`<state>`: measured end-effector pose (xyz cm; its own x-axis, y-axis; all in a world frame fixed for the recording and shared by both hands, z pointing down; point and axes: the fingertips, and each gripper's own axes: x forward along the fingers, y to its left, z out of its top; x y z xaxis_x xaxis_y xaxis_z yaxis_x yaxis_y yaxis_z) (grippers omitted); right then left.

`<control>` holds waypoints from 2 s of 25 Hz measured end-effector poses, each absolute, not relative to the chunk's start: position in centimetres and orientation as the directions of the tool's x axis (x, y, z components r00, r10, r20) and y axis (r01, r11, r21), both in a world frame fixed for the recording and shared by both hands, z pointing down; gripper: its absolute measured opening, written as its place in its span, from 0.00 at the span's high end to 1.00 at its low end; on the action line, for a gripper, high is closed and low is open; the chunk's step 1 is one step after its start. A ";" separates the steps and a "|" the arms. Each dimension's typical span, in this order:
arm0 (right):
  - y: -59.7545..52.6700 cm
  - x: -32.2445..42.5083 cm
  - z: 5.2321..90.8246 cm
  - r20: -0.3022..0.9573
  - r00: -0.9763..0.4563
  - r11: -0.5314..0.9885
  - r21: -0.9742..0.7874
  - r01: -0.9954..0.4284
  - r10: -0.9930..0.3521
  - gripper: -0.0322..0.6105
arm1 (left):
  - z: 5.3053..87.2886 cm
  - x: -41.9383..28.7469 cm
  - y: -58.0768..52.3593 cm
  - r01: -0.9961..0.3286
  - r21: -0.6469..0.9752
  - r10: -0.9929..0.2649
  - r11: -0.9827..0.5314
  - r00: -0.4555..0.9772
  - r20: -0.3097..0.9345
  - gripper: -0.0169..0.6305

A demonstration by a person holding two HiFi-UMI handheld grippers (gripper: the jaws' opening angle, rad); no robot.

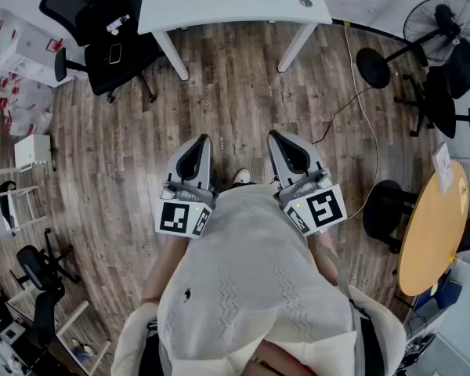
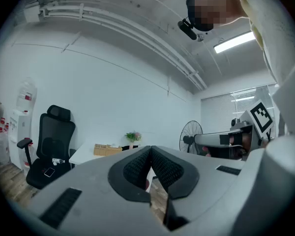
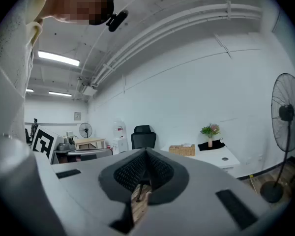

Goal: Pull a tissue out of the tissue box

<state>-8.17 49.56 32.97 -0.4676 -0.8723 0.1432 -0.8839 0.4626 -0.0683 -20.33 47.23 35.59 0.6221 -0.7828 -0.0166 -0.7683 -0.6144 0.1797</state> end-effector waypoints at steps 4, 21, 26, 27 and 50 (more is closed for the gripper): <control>49.6 -8.3 33.1 0.142 -0.473 0.467 -0.074 -0.881 -0.870 0.95 | 35.7 -20.6 47.0 -0.768 0.192 -0.784 -0.611 0.620 -0.014 0.95; 49.1 -5.5 33.3 0.108 -0.444 0.435 -0.095 -0.895 -0.890 0.95 | 35.3 -16.9 46.1 -0.728 0.160 -0.740 -0.666 0.672 -0.021 0.95; 48.6 -5.1 33.4 0.115 -0.436 0.434 -0.044 -0.900 -0.893 0.95 | 35.5 -16.0 45.6 -0.722 0.161 -0.733 -0.673 0.680 -0.017 0.95; 48.5 -5.0 33.4 0.115 -0.437 0.436 -0.039 -0.899 -0.892 0.95 | 35.5 -15.9 45.5 -0.721 0.162 -0.732 -0.674 0.681 -0.016 0.95; 44.9 -2.0 34.5 0.141 -0.390 0.387 -0.051 -0.921 -0.910 0.95 | 35.8 -13.5 40.2 -0.717 0.145 -0.728 -0.682 0.685 -0.041 0.78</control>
<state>-2.04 44.95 34.53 -0.3900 -0.9100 0.1409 -0.9208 0.3867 -0.0510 -13.48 40.19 35.78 0.6845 -0.7278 -0.0413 -0.7167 -0.6822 0.1447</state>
